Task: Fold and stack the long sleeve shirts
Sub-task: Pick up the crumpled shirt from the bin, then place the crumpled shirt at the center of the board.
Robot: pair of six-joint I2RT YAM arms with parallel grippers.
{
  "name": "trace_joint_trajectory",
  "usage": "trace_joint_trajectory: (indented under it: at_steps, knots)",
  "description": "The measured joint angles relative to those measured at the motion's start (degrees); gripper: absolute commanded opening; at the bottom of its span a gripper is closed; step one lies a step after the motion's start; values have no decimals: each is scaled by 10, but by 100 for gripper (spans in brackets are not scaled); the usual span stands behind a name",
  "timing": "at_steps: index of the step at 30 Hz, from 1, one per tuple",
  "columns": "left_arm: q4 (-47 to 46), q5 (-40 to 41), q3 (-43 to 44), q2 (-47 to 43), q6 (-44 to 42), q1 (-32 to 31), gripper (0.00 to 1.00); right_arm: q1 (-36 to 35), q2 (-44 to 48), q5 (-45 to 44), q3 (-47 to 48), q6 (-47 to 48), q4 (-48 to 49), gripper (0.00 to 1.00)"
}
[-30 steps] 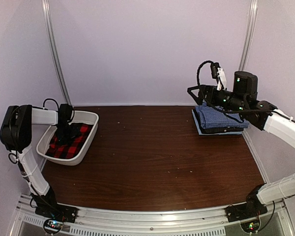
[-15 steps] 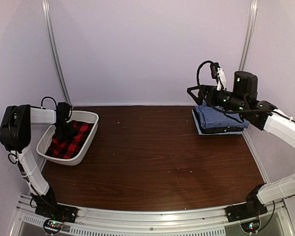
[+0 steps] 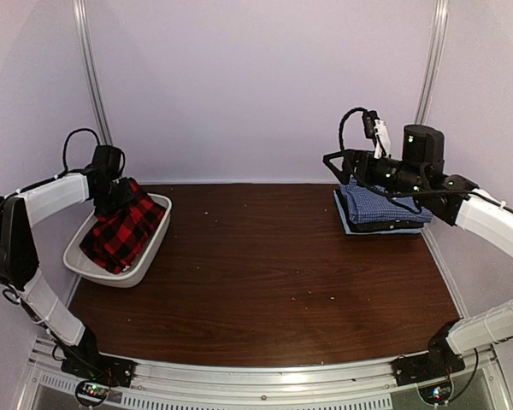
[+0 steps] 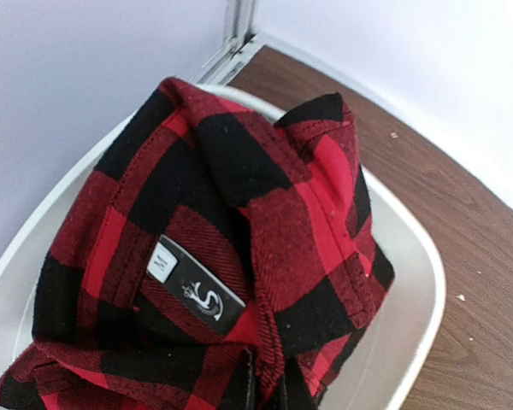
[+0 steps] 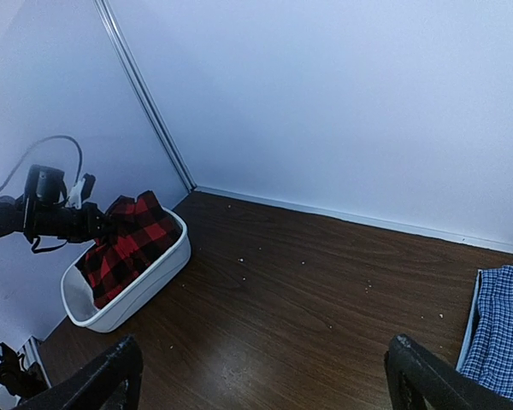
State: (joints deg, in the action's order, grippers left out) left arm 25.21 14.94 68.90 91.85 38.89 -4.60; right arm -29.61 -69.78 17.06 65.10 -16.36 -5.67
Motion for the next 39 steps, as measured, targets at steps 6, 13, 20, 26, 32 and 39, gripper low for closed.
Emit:
trace_joint_trajectory:
  at_steps: [6,13,20,26,32,39]
  knots:
    - [19,21,93,-10,-41,-77,0,0,-2,1,0,-1,2,100]
    - [6,20,234,-12,-109,-160,0,0,-3,1,0,-1,3,100]
    - [-23,-34,362,20,-174,-256,0,0,-3,0,0,-1,3,100]
    - [-46,-89,369,91,-208,-336,0,0,-3,-13,0,-1,2,100]
    - [-64,-189,264,167,-228,-404,18,0,4,-45,-16,-6,-7,100]
    - [-110,-297,82,177,-211,-488,57,0,21,-59,-66,-9,-19,100]
